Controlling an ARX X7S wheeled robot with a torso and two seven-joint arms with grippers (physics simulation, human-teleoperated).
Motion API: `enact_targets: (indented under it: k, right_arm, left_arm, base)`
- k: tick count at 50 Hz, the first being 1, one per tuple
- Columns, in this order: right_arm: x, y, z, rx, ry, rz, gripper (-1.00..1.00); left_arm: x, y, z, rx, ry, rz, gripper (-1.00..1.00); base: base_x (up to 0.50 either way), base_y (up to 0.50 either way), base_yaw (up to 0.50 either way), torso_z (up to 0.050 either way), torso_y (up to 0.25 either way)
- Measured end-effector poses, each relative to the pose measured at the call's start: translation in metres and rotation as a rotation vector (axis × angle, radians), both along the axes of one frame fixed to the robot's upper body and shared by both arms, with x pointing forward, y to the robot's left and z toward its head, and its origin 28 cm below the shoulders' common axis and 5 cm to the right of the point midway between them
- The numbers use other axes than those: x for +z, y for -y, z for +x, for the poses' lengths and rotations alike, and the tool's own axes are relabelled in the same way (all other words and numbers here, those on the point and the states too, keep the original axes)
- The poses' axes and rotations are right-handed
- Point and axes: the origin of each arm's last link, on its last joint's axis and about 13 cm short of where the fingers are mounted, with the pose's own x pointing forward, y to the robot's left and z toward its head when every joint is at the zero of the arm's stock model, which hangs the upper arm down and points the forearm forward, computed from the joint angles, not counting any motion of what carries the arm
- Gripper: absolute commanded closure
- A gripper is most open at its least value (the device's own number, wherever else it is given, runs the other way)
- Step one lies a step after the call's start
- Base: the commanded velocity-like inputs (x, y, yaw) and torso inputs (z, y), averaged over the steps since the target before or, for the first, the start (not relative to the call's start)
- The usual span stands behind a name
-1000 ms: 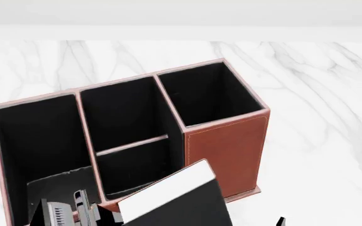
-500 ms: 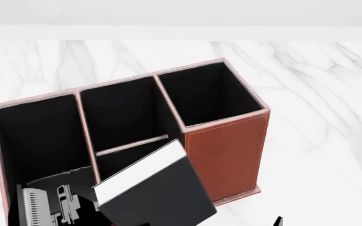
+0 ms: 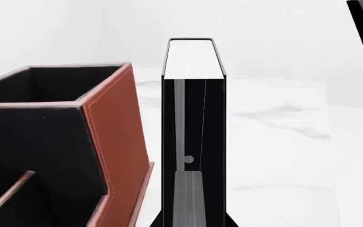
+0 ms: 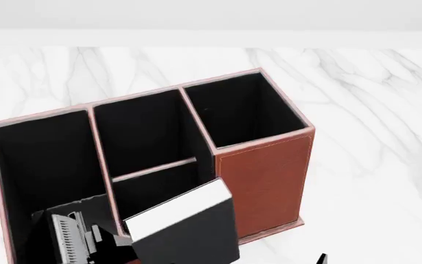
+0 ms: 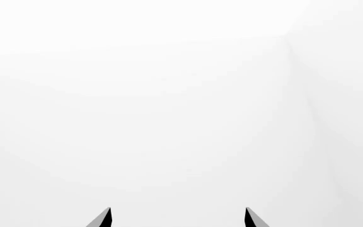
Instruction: Pick up the book and place it in the back compartment of the caddy.
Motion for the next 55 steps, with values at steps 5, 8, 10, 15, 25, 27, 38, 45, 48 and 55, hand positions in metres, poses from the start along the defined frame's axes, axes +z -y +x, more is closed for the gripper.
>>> enact_targets:
  k: [5,8,10,15,25,27,38,45,48,55]
  right_arm:
    - [0.0,0.0,0.0,-0.003,0.002,0.002,-1.0]
    - [0.0,0.0,0.0,-0.004,0.005,0.003,-1.0]
    - [0.0,-0.001,0.0,-0.011,0.005,-0.002,-1.0]
    - [-0.001,-0.003,0.001,-0.018,-0.005,-0.016,-1.0]
    - [-0.001,-0.005,0.002,-0.042,-0.016,-0.048,-1.0]
    - [-0.001,-0.005,0.002,-0.045,-0.018,-0.051,-1.0]
    - [-0.001,-0.005,0.002,-0.053,-0.021,-0.062,-1.0]
    - [-0.002,-0.006,0.003,-0.044,-0.019,-0.057,-1.0]
    - [-0.002,-0.006,0.003,-0.039,-0.014,-0.053,-1.0]
    - [-0.002,-0.006,0.002,-0.027,-0.011,-0.047,-1.0]
  left_arm:
    - [0.002,0.001,0.0,-0.003,0.003,0.043,1.0]
    - [0.003,0.001,0.0,-0.004,0.005,0.063,1.0]
    - [0.004,0.001,0.0,-0.004,0.005,0.075,1.0]
    - [0.005,0.0,0.001,-0.002,0.003,0.105,1.0]
    - [0.007,-0.002,0.002,0.005,0.002,0.139,1.0]
    - [0.007,-0.002,0.003,0.006,0.001,0.142,1.0]
    - [0.007,-0.003,0.003,0.008,0.001,0.152,1.0]
    - [0.008,-0.003,0.004,0.0,0.001,0.155,1.0]
    - [0.009,-0.004,0.005,-0.003,0.0,0.154,1.0]
    - [0.012,-0.007,0.007,-0.009,-0.004,0.154,1.0]
  base:
    - [0.0,0.0,0.0,0.0,0.0]
    - [0.0,0.0,0.0,0.0,0.003]
    - [0.0,0.0,0.0,0.0,0.0]
    - [0.0,0.0,0.0,0.0,0.0]
    - [0.0,0.0,0.0,0.0,0.002]
    - [0.0,0.0,0.0,0.0,0.0]
    - [0.0,0.0,0.0,0.001,0.001]
    - [0.0,0.0,0.0,0.0,0.001]
    - [0.0,0.0,0.0,0.0,0.0]
    - [0.0,0.0,0.0,0.0,0.001]
